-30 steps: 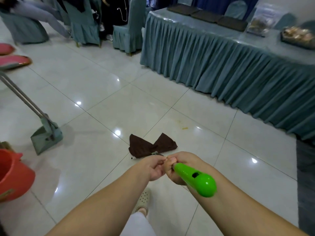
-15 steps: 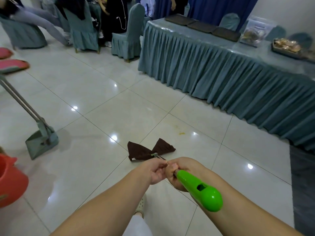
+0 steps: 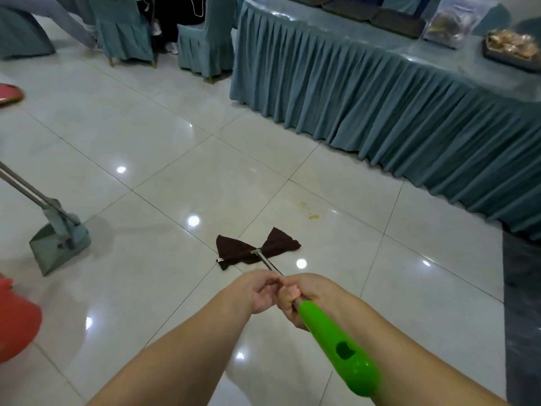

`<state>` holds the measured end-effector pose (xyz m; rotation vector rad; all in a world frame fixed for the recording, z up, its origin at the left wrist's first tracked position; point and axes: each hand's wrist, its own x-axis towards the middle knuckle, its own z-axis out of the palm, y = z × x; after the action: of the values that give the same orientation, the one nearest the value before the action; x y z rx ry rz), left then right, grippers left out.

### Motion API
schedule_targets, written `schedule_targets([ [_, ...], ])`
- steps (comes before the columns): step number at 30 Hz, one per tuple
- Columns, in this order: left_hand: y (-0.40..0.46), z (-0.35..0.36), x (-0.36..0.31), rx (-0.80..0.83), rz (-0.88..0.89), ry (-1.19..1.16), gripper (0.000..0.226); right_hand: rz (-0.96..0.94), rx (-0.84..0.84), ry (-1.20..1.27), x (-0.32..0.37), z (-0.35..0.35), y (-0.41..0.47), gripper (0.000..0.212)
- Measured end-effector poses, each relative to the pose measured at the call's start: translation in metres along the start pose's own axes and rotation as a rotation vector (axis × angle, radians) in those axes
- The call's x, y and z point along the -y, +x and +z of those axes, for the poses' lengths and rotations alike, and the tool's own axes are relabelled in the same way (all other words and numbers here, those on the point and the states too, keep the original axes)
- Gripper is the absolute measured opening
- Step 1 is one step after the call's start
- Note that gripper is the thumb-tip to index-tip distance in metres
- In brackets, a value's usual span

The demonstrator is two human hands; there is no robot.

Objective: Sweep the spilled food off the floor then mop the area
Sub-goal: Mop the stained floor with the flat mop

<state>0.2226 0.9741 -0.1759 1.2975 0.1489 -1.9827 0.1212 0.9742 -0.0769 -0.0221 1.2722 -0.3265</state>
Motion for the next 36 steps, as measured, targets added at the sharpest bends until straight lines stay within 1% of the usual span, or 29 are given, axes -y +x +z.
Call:
schedule_targets([
  [2,0.012,0.004,-0.02,-0.022,0.0,-0.022,0.028,0.022,-0.016,0.009,0.02,0.007,0.014,0.031],
  [3,0.018,0.007,-0.03,-0.038,0.005,-0.012,0.035,0.033,-0.019,0.009,0.032,0.012,0.02,0.031],
  [5,0.032,0.012,-0.052,-0.07,0.026,0.028,0.055,0.065,0.012,0.009,0.054,0.022,0.031,0.032],
  [6,0.038,0.014,-0.063,-0.087,0.033,0.045,0.06,0.081,0.023,0.012,0.063,0.029,0.037,0.034],
  [7,0.046,0.015,-0.075,-0.112,0.033,0.064,0.057,0.091,0.026,0.011,0.072,0.036,0.043,0.034],
  [9,0.06,0.016,-0.1,-0.153,0.029,0.107,0.043,0.093,0.037,0.019,0.09,0.051,0.057,0.033],
  [11,0.075,0.016,-0.128,-0.166,0.018,0.141,0.037,0.091,0.048,0.036,0.109,0.066,0.071,0.034],
  [19,0.13,0.032,-0.227,-0.2,-0.048,0.206,0.033,0.086,0.066,0.2,0.19,0.114,0.114,0.03],
  [25,0.158,0.042,-0.28,-0.191,-0.032,0.278,0.032,0.038,0.049,0.284,0.231,0.144,0.133,0.026],
  [27,0.167,0.043,-0.291,-0.197,-0.04,0.273,0.034,0.026,0.07,0.324,0.241,0.148,0.135,0.033],
  [29,0.174,0.046,-0.298,-0.188,-0.044,0.261,0.035,0.009,0.095,0.357,0.248,0.147,0.135,0.052],
  [30,0.177,0.048,-0.3,-0.187,-0.043,0.262,0.035,-0.001,0.097,0.39,0.249,0.146,0.133,0.057],
  [31,0.179,0.049,-0.301,-0.186,-0.047,0.272,0.035,-0.009,0.097,0.434,0.25,0.144,0.131,0.054],
  [33,0.179,0.052,-0.301,-0.182,-0.071,0.313,0.036,-0.027,0.1,0.515,0.248,0.141,0.127,0.036],
  [36,0.173,0.062,-0.296,-0.161,-0.106,0.339,0.029,-0.054,0.079,0.598,0.244,0.136,0.12,0.027],
])
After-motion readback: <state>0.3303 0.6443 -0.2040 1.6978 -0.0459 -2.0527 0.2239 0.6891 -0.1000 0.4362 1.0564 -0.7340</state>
